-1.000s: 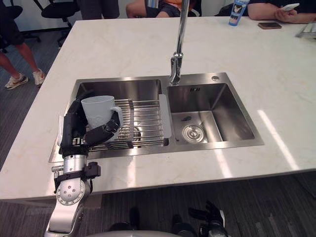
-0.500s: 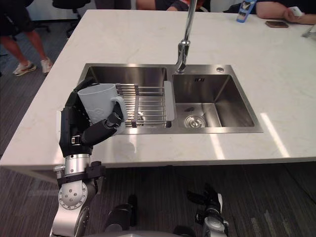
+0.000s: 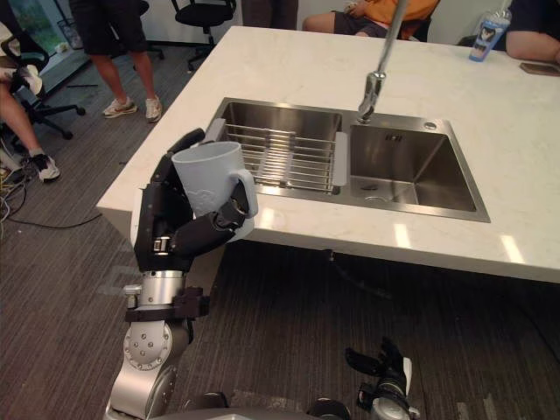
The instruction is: Walk over to the sink, pick up the cup, carry it to the dishwasher, place the cup inside the dishwasher, then close the dishwasher door
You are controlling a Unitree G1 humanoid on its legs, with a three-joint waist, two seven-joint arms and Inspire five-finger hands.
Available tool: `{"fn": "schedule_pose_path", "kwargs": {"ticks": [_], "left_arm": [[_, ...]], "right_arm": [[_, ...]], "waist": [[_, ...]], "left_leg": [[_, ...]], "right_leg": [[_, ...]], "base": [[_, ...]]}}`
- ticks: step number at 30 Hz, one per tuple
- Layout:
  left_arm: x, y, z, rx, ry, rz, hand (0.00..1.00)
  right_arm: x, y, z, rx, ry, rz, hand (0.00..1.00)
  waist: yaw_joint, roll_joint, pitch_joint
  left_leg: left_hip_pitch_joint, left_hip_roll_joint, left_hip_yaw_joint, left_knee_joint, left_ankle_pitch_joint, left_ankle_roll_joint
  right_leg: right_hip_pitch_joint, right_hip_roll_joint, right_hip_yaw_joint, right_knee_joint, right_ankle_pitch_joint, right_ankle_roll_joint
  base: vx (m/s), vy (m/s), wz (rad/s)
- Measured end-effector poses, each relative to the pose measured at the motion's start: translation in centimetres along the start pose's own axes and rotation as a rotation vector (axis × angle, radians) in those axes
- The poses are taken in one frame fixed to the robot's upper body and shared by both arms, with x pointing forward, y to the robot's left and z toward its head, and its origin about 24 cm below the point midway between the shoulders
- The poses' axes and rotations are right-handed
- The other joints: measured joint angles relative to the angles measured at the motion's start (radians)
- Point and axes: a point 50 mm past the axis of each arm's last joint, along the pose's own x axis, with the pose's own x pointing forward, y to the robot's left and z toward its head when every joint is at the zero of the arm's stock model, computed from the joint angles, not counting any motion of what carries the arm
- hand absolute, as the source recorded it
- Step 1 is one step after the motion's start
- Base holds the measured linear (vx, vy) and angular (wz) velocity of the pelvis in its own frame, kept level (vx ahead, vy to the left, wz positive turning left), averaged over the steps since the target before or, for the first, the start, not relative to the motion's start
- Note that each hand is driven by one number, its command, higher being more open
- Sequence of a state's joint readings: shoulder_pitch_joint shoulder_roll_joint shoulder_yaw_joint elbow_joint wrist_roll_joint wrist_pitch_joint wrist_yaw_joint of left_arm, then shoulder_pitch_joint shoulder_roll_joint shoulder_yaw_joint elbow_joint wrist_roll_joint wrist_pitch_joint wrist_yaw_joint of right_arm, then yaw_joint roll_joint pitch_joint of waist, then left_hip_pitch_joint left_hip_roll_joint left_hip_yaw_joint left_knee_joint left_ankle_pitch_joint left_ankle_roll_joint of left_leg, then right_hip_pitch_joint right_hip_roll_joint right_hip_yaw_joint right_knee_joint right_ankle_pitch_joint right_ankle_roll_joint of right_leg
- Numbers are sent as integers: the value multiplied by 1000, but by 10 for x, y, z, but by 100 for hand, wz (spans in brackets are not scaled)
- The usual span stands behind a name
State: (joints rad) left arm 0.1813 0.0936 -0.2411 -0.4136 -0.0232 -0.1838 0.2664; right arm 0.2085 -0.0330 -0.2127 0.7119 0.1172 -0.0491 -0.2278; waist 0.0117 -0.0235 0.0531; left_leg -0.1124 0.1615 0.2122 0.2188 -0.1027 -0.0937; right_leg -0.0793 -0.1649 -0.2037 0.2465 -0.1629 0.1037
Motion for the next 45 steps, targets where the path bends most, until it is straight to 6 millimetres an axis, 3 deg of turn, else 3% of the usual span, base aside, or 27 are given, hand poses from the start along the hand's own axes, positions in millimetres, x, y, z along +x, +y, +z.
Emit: {"fn": "schedule_pose_path", "kwargs": {"ticks": [3, 11, 18, 19, 20, 21, 22, 23, 25, 26, 29, 30, 31, 32, 33, 34, 36, 38, 39, 41, 42, 43, 44, 45], "left_arm": [[-2, 2, -14, 7, 75, 11, 30], [-3, 2, -15, -9, 87, 12, 30], [-11, 11, -19, -12, 122, 77, 30], [-11, 13, -18, -18, 121, 101, 30], [-12, 18, -15, -22, 112, 123, 30], [-11, 19, -14, -27, 106, 130, 30], [-9, 21, -12, -25, 92, 137, 30], [-9, 22, -12, -30, 89, 152, 30], [-9, 22, -12, -34, 90, 160, 30], [-8, 23, -12, -30, 87, 156, 30], [-9, 32, -13, -29, 95, 174, 30], [-10, 36, -13, -26, 98, 185, 30], [-10, 37, -13, -26, 101, 191, 30], [-11, 37, -15, -27, 114, 192, 30], [-10, 38, -15, -23, 112, 186, 30], [-9, 40, -14, -14, 108, 186, 30], [-9, 44, -14, -3, 105, 205, 30], [-8, 44, -12, -4, 101, 208, 30], [-7, 41, -10, -12, 87, 205, 30], [-6, 36, -2, -31, 54, 188, 30], [-5, 35, 1, -34, 42, 184, 30], [-4, 33, 9, -43, 6, 177, 30], [-2, 32, 16, -50, -34, 169, 30], [-3, 31, 16, -59, -34, 169, 30]], "right_arm": [[1, 1, -5, -6, 28, 8, 90], [1, -1, -17, -20, 85, 1, 90], [2, 4, -11, -40, 62, 10, 90], [3, 5, -9, -41, 55, 5, 90], [4, 5, -6, -36, 44, 2, 90], [5, 4, -4, -37, 35, -4, 90], [8, -3, 1, -48, 25, -24, 90], [13, -8, 7, -63, 19, -40, 90], [19, -24, 18, -92, -12, -78, 90], [21, -28, 25, -102, -28, -91, 90], [27, -18, 46, -92, -84, -79, 90], [29, -12, 55, -96, -109, -64, 90], [30, -10, 59, -110, -124, -56, 90], [30, -7, 63, -122, -138, -41, 90], [28, -3, 62, -119, -140, -25, 90], [27, 0, 64, -116, -151, -16, 90], [22, 3, 67, -113, -188, -8, 90], [13, 3, 64, -97, -219, -2, 90], [5, 4, 60, -96, -234, 11, 90], [-5, 3, 52, -97, -242, 26, 90], [-8, 3, 50, -92, -243, 27, 90], [-12, 3, 47, -81, -242, 27, 90], [-13, 5, 46, -75, -242, 31, 90], [-13, 4, 46, -82, -237, 27, 90]], "waist": [[-1, -2, -1], [-4, -2, -17], [14, -2, -12], [23, -2, -12], [25, -4, -9], [22, -5, -7], [19, -12, 5], [20, 4, 6], [19, 44, 9], [9, 46, 20], [13, 17, 42], [12, 7, 53], [8, 7, 60], [-13, 12, 66], [-37, 15, 76], [-47, 15, 87], [-48, 13, 98], [-38, 10, 100], [-54, 2, 106], [-45, -18, 109], [-39, -26, 105], [-31, -51, 96], [-34, -73, 94], [-32, -60, 92]], "left_leg": [[8, -35, 32, -9, 8, 18], [19, -32, 23, -36, 33, 31], [-47, -46, -115, -45, 92, 26], [-61, -57, -145, -80, 109, 54], [-73, -47, -84, -113, 96, 106], [-87, -39, -42, -117, 82, 126], [-122, -8, 82, -70, 62, 128], [-159, 34, 243, 22, 35, 145], [-145, 60, 371, 55, 40, 180], [-148, 42, 360, 51, 93, 175], [-153, -64, 275, 58, 57, 168], [-156, -97, 245, 86, 25, 167], [-154, -113, 225, 99, 15, 181], [-142, -160, 163, 107, 2, 201], [-126, -187, 87, 99, -2, 206], [-110, -211, 30, 78, -1, 204], [-68, -257, -46, 33, 1, 201], [-38, -305, -137, 36, 12, 191], [-18, -335, -217, 51, 5, 199], [4, -370, -303, 71, -17, 203], [6, -380, -324, 79, -27, 201], [-4, -387, -332, 118, -80, 202], [-31, -348, -262, 193, -131, 178], [-38, -326, -254, 229, -143, 163]], "right_leg": [[24, -19, 32, -76, 63, 27], [35, -6, 29, -95, 82, 26], [58, -11, -124, -56, 58, 11], [59, -24, -184, -35, 44, 8], [72, -40, -257, -40, 45, 10], [83, -50, -303, -51, 48, 13], [98, -81, -388, -59, 51, 16], [107, -99, -465, -49, 50, 17], [138, -100, -547, -24, 38, 34], [172, -130, -600, 8, 21, 58], [230, -215, -660, 60, -15, 59], [248, -254, -669, 116, -27, 32], [246, -283, -649, 178, -25, -6], [193, -329, -509, 353, 15, -145], [116, -282, -267, 480, -23, -144], [64, -205, -112, 522, -74, -111], [-51, -50, 133, 541, -161, -87], [-131, 51, 264, 533, -197, -75], [-156, 107, 346, 515, -206, -60], [-189, 159, 453, 456, -207, -51], [-197, 159, 469, 432, -203, -45], [-196, 129, 463, 349, -183, -42], [-168, 86, 402, 289, -91, -3], [-157, 90, 367, 289, -97, -12]], "base": [[9, 178, -17], [-37, 2, 0], [-82, -43, 65], [-146, -53, 147], [-133, -60, 169], [-113, 1, 204], [-74, 52, 212], [-67, 93, 200], [14, 121, 164], [49, 180, 174], [43, 206, 123], [65, 226, 104], [115, 276, 126], [155, 281, 169], [163, 255, 206], [168, 113, 194], [216, 55, 154], [234, -9, 163], [240, -57, 201], [245, -131, 175], [315, -214, 167], [356, -274, 177], [257, -204, 180], [265, -209, 147]]}}
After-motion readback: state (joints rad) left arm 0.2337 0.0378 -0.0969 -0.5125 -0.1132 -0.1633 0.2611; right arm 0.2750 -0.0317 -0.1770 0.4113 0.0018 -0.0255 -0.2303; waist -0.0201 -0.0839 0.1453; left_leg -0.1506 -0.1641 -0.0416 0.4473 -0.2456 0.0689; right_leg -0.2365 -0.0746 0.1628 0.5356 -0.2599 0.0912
